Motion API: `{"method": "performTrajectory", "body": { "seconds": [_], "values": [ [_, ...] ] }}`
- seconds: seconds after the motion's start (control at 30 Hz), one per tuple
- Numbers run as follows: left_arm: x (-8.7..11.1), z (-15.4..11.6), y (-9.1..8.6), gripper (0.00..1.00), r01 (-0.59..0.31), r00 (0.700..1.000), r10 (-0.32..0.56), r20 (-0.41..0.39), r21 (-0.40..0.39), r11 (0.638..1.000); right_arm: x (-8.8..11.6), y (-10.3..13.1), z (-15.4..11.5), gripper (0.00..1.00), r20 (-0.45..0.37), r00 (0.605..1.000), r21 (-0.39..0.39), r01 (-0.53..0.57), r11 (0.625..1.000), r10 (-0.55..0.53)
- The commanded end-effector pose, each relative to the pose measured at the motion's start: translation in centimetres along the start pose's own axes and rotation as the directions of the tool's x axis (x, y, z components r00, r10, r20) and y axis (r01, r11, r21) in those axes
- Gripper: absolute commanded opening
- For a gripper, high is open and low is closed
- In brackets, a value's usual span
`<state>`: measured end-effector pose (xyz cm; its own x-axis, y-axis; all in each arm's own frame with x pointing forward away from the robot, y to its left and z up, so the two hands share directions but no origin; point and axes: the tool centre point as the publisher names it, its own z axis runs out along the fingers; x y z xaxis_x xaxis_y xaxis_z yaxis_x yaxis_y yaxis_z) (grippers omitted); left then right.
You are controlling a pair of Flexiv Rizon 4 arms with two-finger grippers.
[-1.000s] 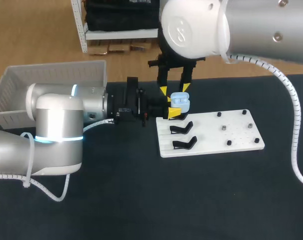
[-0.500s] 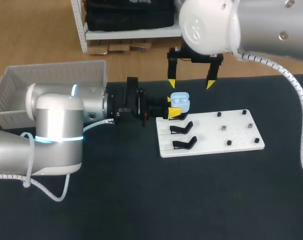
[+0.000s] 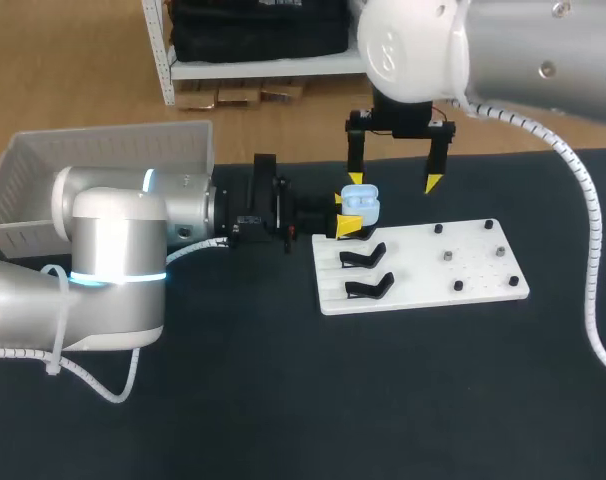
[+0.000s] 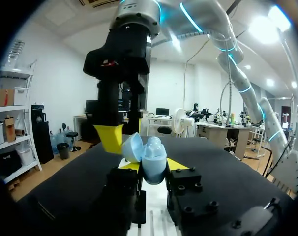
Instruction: Pick up each earbud case from the left stands, insert the matching earbuds, close the lid, and place the case in the box.
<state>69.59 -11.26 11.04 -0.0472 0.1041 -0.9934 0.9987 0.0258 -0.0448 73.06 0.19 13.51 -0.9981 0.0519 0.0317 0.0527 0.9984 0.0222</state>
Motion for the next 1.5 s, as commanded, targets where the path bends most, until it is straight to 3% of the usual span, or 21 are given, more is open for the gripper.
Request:
{"method": "performTrajectory", "body": {
  "seconds": [0.03,0.23,0.37,0.57,0.7,1.13,1.3,1.5],
  "values": [
    [0.0,0.0,0.1,0.00,0.000,1.000,0.000,0.001,0.001,1.000,1.6,-0.3,-0.4,1.00,0.009,1.000,-0.003,0.005,1.000,-0.005],
    [0.0,0.0,0.1,0.00,0.000,1.000,0.000,0.001,0.001,1.000,2.9,-0.4,-0.7,1.00,-0.002,1.000,-0.024,0.016,1.000,-0.016],
    [0.0,0.0,0.1,0.00,0.000,1.000,0.000,0.001,0.001,1.000,2.8,-0.8,-1.3,1.00,0.033,0.999,-0.036,0.005,0.999,-0.004],
    [0.0,0.0,0.1,0.00,0.000,1.000,0.000,0.001,0.001,1.000,2.4,-2.2,-3.7,1.00,0.166,0.983,-0.071,-0.062,0.996,0.073],
    [0.0,0.0,0.1,0.00,0.000,1.000,0.000,0.001,0.001,1.000,2.3,-3.4,-4.8,1.00,0.197,0.973,-0.109,-0.100,0.989,0.120],
    [-2.1,-12.4,1.5,0.00,-0.001,0.981,-0.054,-0.188,-0.282,0.959,2.2,-4.2,-5.0,1.00,0.205,0.968,-0.132,-0.119,0.984,0.145],
    [-1.6,-16.7,3.4,0.00,0.035,0.972,-0.120,-0.203,-0.382,0.924,2.2,-4.2,-5.0,1.00,0.205,0.968,-0.132,-0.119,0.984,0.145],
    [-0.3,-21.2,6.8,0.00,0.069,0.955,-0.205,-0.213,-0.516,0.854,2.2,-4.2,-5.0,1.00,0.205,0.968,-0.132,-0.119,0.984,0.145]
  ]
}}
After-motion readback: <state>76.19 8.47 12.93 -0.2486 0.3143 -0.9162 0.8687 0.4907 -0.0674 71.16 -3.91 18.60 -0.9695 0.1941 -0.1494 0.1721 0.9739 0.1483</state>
